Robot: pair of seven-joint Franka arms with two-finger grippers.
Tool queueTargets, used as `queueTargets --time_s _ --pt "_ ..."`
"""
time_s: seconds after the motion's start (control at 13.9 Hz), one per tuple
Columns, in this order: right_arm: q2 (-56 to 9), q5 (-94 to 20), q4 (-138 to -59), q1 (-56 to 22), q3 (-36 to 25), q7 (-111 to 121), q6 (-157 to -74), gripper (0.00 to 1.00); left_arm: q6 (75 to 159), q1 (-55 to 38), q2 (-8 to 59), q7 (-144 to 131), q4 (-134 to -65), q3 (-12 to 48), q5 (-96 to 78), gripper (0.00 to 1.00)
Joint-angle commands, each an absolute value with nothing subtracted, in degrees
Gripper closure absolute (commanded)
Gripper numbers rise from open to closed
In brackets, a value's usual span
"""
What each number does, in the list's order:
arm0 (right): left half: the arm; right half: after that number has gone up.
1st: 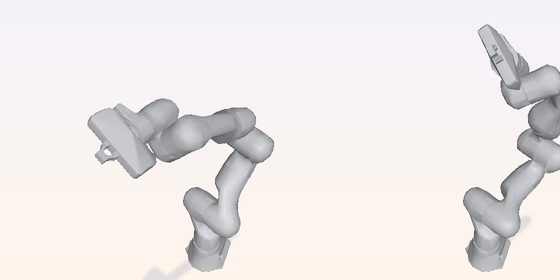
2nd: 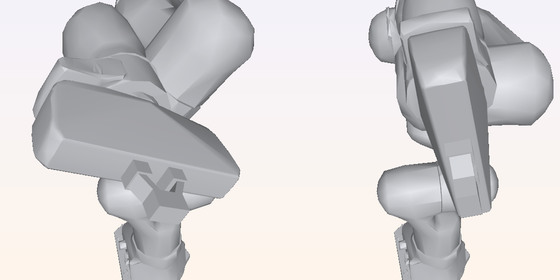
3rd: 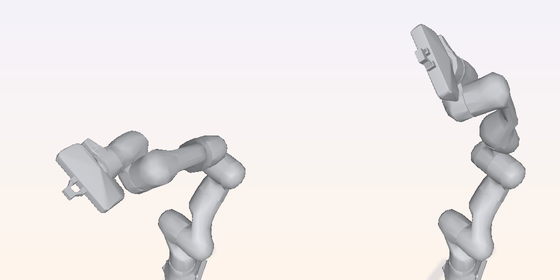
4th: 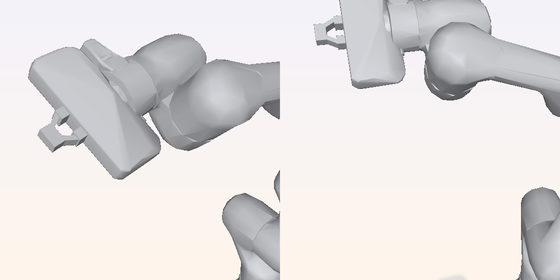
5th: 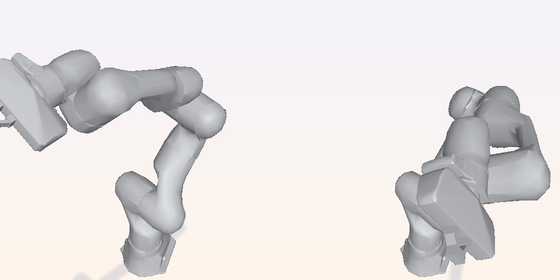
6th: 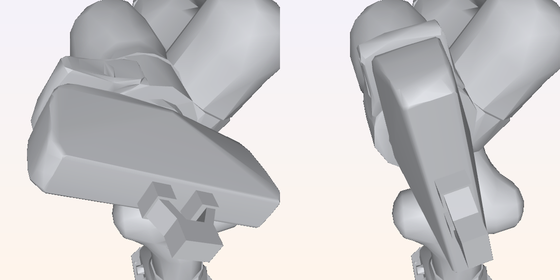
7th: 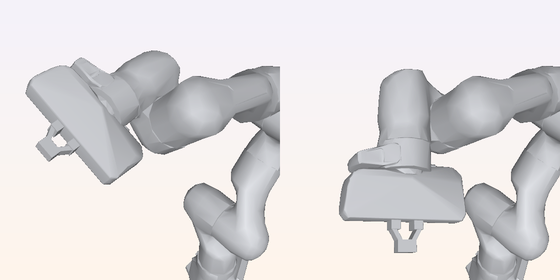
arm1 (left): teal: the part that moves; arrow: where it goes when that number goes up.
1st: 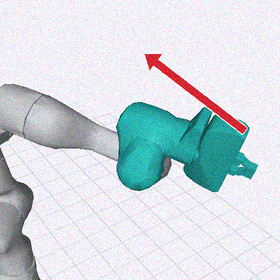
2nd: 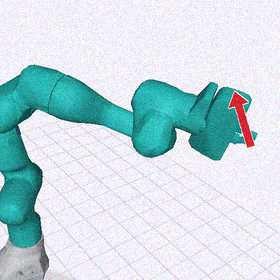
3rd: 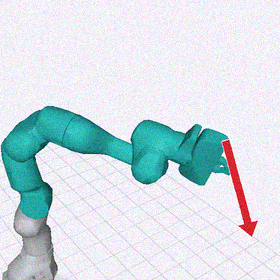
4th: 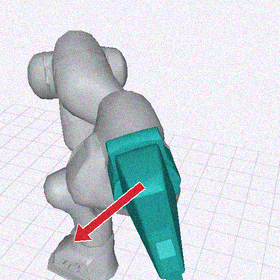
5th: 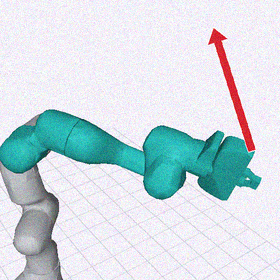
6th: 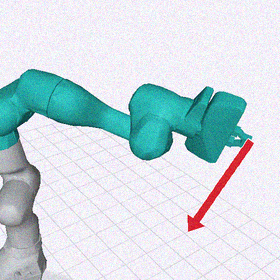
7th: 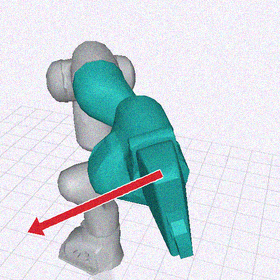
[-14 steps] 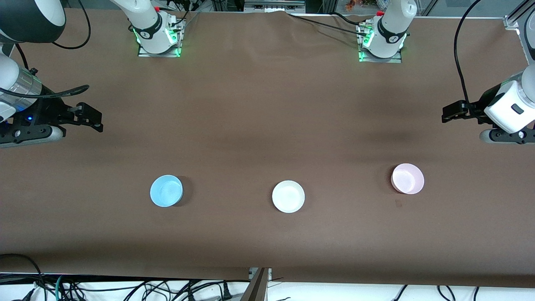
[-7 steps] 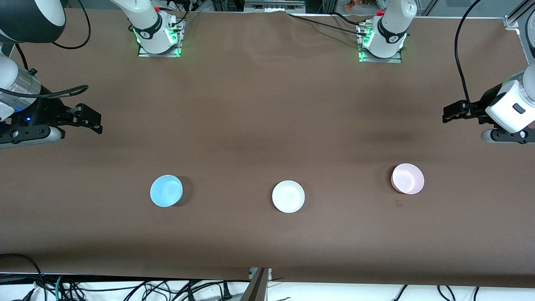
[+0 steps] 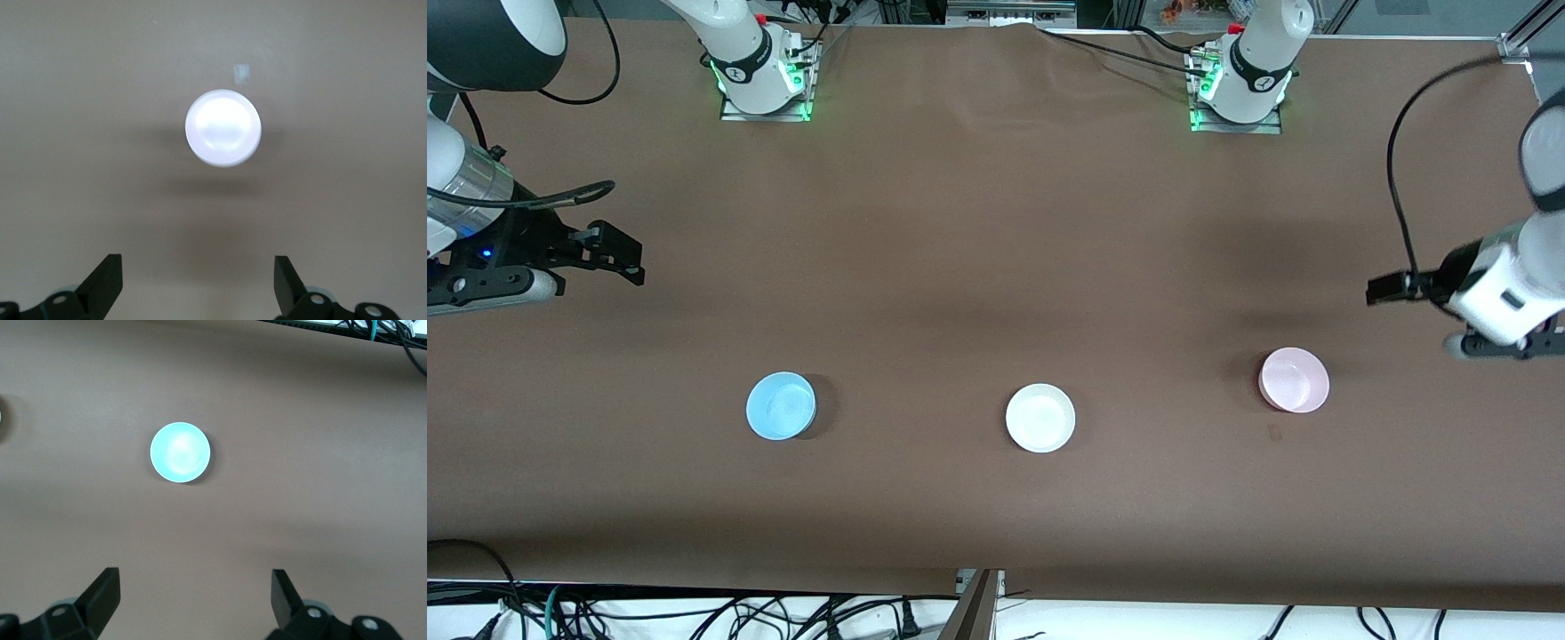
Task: Stack pink and blue bowls on white bowl
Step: 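Reach the left gripper down to the pink bowl and grasp its rim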
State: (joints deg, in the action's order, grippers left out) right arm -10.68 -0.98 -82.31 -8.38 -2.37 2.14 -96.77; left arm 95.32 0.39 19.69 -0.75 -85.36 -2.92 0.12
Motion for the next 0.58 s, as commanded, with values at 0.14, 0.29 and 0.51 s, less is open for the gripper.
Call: queueTargets --time_s 0.14,0.29,0.51 --pt "-10.02 -1.67 -82.79 -8.09 -2.29 2.29 -97.12 0.0 109.04 3.69 29.78 5.6 -87.53 -2.55 -4.03 0.0" --pt "-10.02 -1.67 -82.79 -8.09 -2.29 2.29 -97.12 0.0 114.32 4.13 31.98 8.17 -89.81 -2.55 -6.15 0.0" --pt "-10.02 -1.76 -82.79 -8.09 -2.29 2.29 -97.21 0.0 124.33 4.22 33.57 10.18 -95.08 -2.55 -7.9 0.0"
